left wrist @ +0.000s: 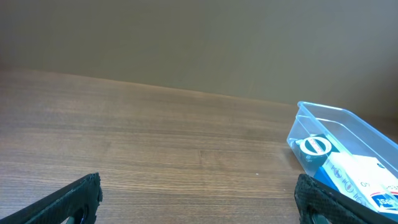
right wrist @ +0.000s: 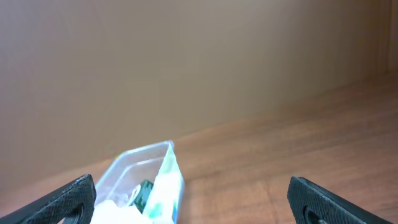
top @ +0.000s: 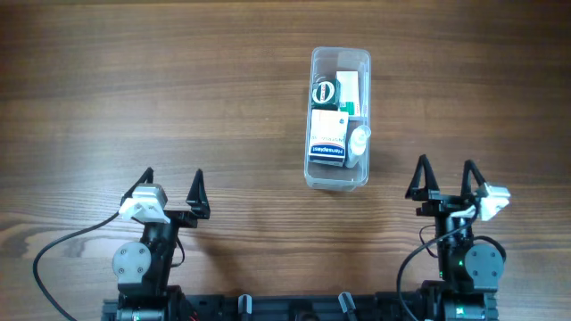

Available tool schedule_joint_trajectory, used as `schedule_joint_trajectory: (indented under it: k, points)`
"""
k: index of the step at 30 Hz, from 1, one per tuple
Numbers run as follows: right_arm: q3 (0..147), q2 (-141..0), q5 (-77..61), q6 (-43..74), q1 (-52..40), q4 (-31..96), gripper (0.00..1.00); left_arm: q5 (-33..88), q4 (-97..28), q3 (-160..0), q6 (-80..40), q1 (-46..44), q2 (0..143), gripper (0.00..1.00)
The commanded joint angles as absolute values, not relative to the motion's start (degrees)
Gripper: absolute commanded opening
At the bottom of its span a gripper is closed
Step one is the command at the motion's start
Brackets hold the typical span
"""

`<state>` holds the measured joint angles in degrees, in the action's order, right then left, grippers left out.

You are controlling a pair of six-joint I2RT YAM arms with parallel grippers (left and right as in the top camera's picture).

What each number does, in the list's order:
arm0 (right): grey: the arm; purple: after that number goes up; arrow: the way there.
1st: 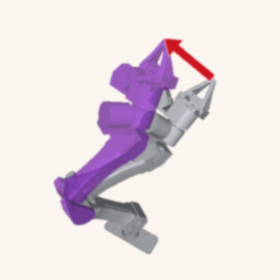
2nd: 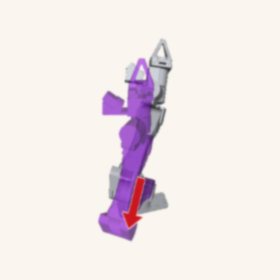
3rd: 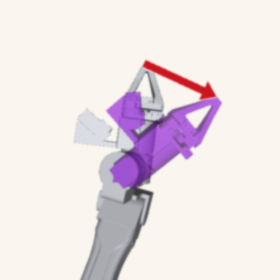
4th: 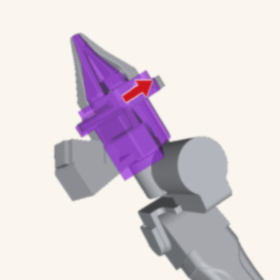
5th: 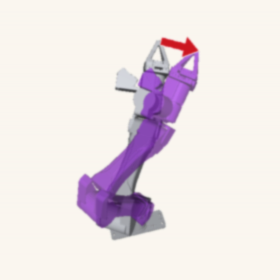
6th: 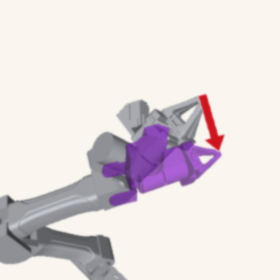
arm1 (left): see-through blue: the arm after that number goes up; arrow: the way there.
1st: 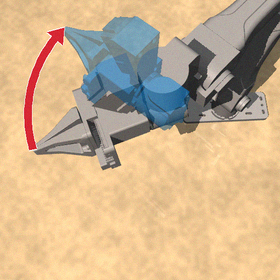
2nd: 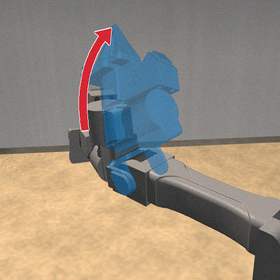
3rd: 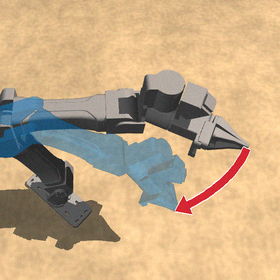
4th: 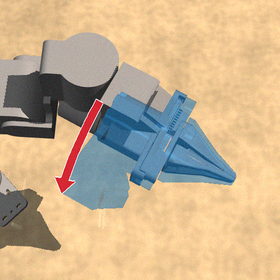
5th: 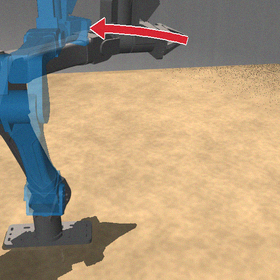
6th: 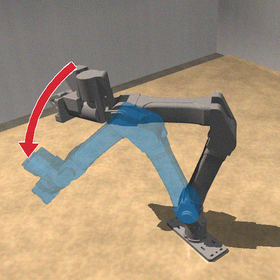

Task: Pack container

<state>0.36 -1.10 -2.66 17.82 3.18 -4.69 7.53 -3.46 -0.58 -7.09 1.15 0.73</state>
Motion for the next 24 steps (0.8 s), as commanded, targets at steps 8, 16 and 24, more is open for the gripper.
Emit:
schedule_joint_trajectory:
  k: [8, 16, 24]
  points:
    - [0.3, -0.2, -9.1, 5.4, 3.1, -0.7, 1.0, 7.6, -3.7, -0.3, -6.2, 1.6, 0.2, 1.0]
    - [0.3, -0.2, -9.1, 5.3, 3.0, -0.7, 1.0, 7.6, -3.7, -0.3, -6.2, 1.6, 0.2, 1.0]
    - [0.3, -0.2, -9.1, 5.3, 3.0, -0.7, 1.0, 7.6, -3.7, -0.3, -6.2, 1.6, 0.2, 1.0]
